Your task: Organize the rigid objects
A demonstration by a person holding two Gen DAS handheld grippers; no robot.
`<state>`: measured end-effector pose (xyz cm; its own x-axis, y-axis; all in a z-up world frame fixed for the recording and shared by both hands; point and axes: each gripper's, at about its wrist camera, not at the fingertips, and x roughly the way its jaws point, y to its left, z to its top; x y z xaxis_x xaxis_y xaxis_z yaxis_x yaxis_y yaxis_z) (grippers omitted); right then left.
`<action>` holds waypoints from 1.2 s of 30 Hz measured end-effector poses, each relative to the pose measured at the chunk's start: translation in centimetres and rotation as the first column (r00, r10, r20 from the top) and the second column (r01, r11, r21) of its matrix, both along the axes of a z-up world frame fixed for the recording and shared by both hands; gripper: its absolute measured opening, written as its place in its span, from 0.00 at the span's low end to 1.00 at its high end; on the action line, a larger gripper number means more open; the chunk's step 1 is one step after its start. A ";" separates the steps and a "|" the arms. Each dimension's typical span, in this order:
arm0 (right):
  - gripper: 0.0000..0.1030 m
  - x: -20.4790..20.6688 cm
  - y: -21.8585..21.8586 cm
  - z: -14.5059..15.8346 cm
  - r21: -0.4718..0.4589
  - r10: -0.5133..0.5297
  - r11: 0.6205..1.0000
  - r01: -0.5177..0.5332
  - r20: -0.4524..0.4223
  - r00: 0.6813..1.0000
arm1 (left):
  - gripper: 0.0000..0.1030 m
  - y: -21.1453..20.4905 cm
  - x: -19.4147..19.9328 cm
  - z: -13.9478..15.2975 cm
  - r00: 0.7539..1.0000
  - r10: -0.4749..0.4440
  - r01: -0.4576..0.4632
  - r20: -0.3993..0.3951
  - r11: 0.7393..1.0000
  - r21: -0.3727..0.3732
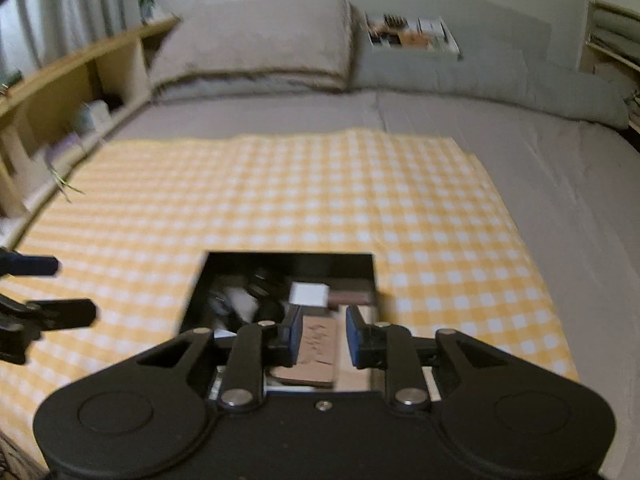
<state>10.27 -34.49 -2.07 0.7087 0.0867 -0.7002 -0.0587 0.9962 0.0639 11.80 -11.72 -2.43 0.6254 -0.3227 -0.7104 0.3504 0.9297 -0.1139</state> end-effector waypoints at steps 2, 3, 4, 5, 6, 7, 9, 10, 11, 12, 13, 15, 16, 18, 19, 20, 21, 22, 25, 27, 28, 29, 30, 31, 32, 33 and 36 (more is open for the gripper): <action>0.30 -1.0 0.8 0.6 0.002 0.016 1.000 -0.016 0.034 0.999 | 1.00 0.5 -0.8 0.4 1.000 0.012 -0.012 0.009 1.000 -0.015; 0.32 -1.5 1.0 0.7 -0.004 0.018 1.000 -0.017 0.047 0.999 | 1.00 0.7 -1.3 0.5 1.000 0.019 -0.019 0.017 1.000 -0.019; 0.34 -1.9 1.4 0.8 -0.012 0.019 1.000 -0.019 0.058 0.998 | 1.00 0.9 -1.6 0.7 0.999 0.025 -0.025 0.025 1.000 -0.019; 0.35 -2.4 1.7 0.9 -0.020 0.023 1.000 -0.022 0.069 0.997 | 1.00 1.0 -2.1 0.8 0.999 0.035 -0.034 0.036 0.999 -0.016; 0.37 -2.9 1.8 1.0 -0.021 0.025 1.000 -0.023 0.082 0.996 | 1.00 1.1 -2.5 0.9 0.998 0.044 -0.043 0.048 0.999 -0.013; 0.40 -3.4 2.0 1.1 -0.017 0.024 1.000 -0.023 0.095 0.995 | 1.00 1.3 -2.9 1.0 0.997 0.052 -0.051 0.063 0.999 -0.011; 0.44 -4.5 2.2 1.3 -0.001 0.017 1.000 -0.017 0.119 0.993 | 1.00 1.5 -3.6 1.1 0.994 0.064 -0.064 0.090 0.998 -0.004; 0.47 -4.8 2.3 1.2 0.003 0.013 1.000 -0.014 0.128 0.992 | 1.00 1.6 -3.9 1.2 0.992 0.071 -0.072 0.104 0.997 0.003; 0.48 -5.3 2.5 1.3 0.000 0.009 1.000 -0.009 0.139 0.990 | 1.00 1.7 -4.3 1.2 0.990 0.081 -0.082 0.119 0.997 0.009; 0.51 -5.8 2.5 1.3 -0.008 0.006 1.000 -0.005 0.151 0.989 | 1.00 1.8 -4.6 1.2 0.988 0.087 -0.090 0.129 0.996 0.013; 0.53 -6.1 2.7 1.3 -0.017 0.004 1.000 -0.001 0.161 0.987 | 1.00 1.9 -4.8 1.2 0.986 0.094 -0.097 0.138 0.995 0.017; 0.58 -7.0 3.0 1.3 -0.025 -0.002 1.000 0.007 0.179 0.984 | 1.00 2.0 -5.3 1.2 0.983 0.101 -0.105 0.152 0.994 0.022; 0.60 -7.2 3.0 1.3 -0.023 -0.007 1.000 0.011 0.185 0.983 | 1.00 2.1 -5.5 1.2 0.983 0.100 -0.105 0.157 0.994 0.023; 0.66 -7.8 2.9 1.2 -0.018 -0.022 1.000 0.026 0.196 0.980 | 1.00 2.2 -5.9 1.2 0.981 0.100 -0.106 0.163 0.994 0.026; 0.70 -8.1 3.0 1.2 -0.020 -0.027 0.999 0.032 0.202 0.979 | 1.00 2.3 -6.1 1.1 0.981 0.103 -0.109 0.166 0.994 0.028; 0.71 -8.3 3.0 1.1 -0.025 -0.031 0.999 0.037 0.210 0.977 | 1.00 2.3 -6.4 1.1 0.980 0.106 -0.112 0.168 0.993 0.029; 0.73 -8.4 3.0 1.1 -0.027 -0.032 0.999 0.039 0.215 0.976 | 1.00 2.3 -6.5 1.0 0.980 0.108 -0.115 0.169 0.993 0.029; 0.75 -8.6 3.1 1.1 -0.027 -0.034 0.999 0.041 0.219 0.975 | 1.00 2.4 -6.7 1.0 0.979 0.109 -0.115 0.171 0.993 0.030; 0.81 -9.3 3.3 0.9 -0.031 -0.035 0.999 0.044 0.233 0.972 | 1.00 2.5 -7.2 0.9 0.979 0.109 -0.117 0.174 0.993 0.032; 0.87 -9.8 3.6 0.8 -0.042 -0.030 0.998 0.041 0.244 0.969 | 1.00 2.4 -7.4 0.9 0.977 0.108 -0.117 0.182 0.992 0.039; 0.90 -10.0 3.8 0.8 -0.048 -0.029 0.998 0.043 0.249 0.968 | 1.00 2.4 -7.6 0.9 0.977 0.107 -0.117 0.186 0.992 0.042; 0.92 -10.1 3.8 0.7 -0.052 -0.031 0.998 0.045 0.254 0.967 | 1.00 2.4 -7.7 0.9 0.976 0.105 -0.115 0.189 0.992 0.044; 0.96 -10.3 3.9 0.7 -0.055 -0.032 0.997 0.048 0.258 0.966 | 1.00 2.4 -7.8 0.9 0.976 0.102 -0.113 0.190 0.993 0.046; 0.99 -10.4 4.0 0.6 -0.056 -0.035 0.997 0.052 0.262 0.964 | 1.00 2.3 -7.9 0.9 0.977 0.099 -0.110 0.191 0.993 0.048; 0.99 -10.4 4.0 0.6 -0.055 -0.039 0.997 0.055 0.266 0.963 | 1.00 2.3 -8.0 0.9 0.977 0.095 -0.107 0.190 0.993 0.051; 1.00 -10.4 4.0 0.5 -0.055 -0.040 0.997 0.057 0.268 0.963 | 1.00 2.2 -8.1 0.9 0.977 0.092 -0.104 0.191 0.993 0.054; 1.00 -10.3 4.1 0.3 -0.060 -0.048 0.996 0.065 0.261 0.964 | 1.00 2.1 -8.2 0.9 0.976 0.084 -0.099 0.199 0.993 0.065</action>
<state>0.01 -30.41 -1.75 0.8692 0.0001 -0.4944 -0.0079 0.9999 -0.0136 3.58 -9.60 -1.51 0.7790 -0.2088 -0.5912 0.2724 0.9620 0.0191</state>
